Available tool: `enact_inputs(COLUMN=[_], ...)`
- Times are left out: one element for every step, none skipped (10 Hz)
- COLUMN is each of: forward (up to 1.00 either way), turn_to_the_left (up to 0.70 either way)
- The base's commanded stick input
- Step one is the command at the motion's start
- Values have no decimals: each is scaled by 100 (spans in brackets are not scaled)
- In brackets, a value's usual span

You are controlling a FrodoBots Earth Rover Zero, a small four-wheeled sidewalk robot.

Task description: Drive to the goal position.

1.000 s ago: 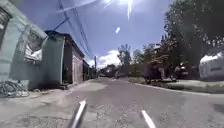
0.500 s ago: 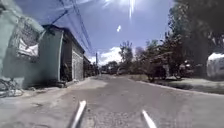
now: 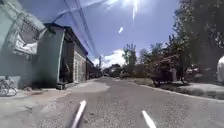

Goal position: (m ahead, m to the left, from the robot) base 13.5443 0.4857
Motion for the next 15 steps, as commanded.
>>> enact_inputs(forward=[85, 85, 85, 85, 86, 98, 100, 100, 100, 100, 100, 100, 100, 100, 100], turn_to_the_left=[0, 0, 6, 5, 6, 7, 12, 4, 8, 2, 14, 5, 0, 2, -20])
